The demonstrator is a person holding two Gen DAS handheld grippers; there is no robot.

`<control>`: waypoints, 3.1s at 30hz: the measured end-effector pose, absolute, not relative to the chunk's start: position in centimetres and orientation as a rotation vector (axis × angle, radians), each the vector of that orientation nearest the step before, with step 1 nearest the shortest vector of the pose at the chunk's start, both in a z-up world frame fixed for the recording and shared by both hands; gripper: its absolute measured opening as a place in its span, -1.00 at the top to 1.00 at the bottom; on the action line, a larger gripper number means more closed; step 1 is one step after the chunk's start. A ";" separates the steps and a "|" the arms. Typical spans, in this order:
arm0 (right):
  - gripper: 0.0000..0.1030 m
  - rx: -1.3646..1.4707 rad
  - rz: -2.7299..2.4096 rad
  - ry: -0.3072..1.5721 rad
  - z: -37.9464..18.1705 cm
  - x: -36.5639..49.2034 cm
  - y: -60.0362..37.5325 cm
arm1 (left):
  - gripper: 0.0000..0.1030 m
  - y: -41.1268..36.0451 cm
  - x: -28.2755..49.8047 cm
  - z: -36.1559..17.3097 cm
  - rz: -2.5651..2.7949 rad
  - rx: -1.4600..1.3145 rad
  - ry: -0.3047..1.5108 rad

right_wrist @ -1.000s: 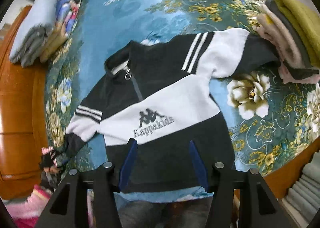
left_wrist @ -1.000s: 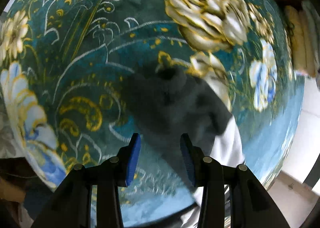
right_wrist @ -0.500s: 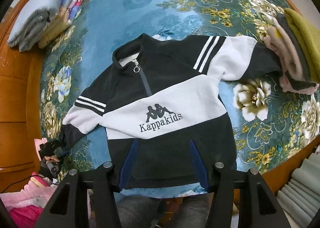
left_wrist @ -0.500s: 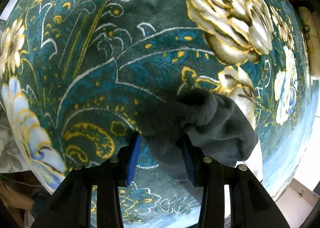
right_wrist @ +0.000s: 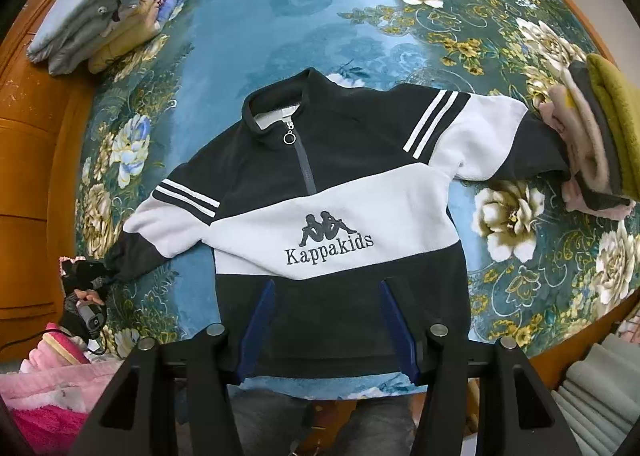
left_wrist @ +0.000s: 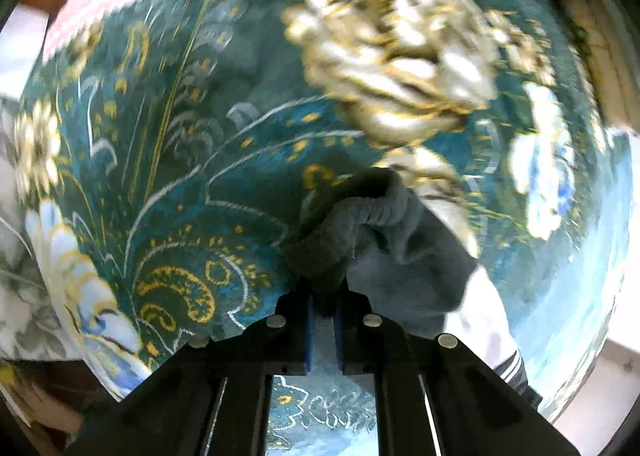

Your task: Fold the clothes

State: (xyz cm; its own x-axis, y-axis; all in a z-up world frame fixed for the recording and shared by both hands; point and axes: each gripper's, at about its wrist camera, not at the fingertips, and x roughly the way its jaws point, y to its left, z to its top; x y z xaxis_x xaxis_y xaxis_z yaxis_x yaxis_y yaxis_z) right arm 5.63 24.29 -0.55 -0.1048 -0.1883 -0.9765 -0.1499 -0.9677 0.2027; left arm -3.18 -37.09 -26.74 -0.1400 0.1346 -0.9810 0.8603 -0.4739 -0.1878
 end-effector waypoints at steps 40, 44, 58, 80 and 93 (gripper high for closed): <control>-0.13 1.953 -2.133 -0.658 -13.5 5.8 44.3 | 0.87 22.5 -9.3 -11.1 -2.500 2.191 0.250; -0.13 1.980 -2.114 -0.723 -15.0 6.6 45.4 | 0.87 26.7 -8.9 -14.6 -2.421 2.334 0.128; -0.13 2.039 -2.125 -0.889 -17.8 7.2 49.2 | 0.04 31.7 -8.0 -19.7 -2.220 2.688 0.006; 0.43 2.026 -2.503 -1.481 -21.8 -0.4 57.4 | 0.03 13.2 -7.6 -15.4 -2.042 2.369 0.437; 0.82 1.716 -2.772 -0.513 -11.4 -5.2 44.9 | 0.04 4.0 -4.8 -16.8 -1.943 2.324 0.650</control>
State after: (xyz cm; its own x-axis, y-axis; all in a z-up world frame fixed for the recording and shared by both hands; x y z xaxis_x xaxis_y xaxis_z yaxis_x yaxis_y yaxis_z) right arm -5.23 44.91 -11.43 -0.4499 -0.0274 -0.8926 -0.2937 -0.9394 0.1769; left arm -4.84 4.04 -16.80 0.1260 0.2873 -0.9495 0.3419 -0.9111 -0.2303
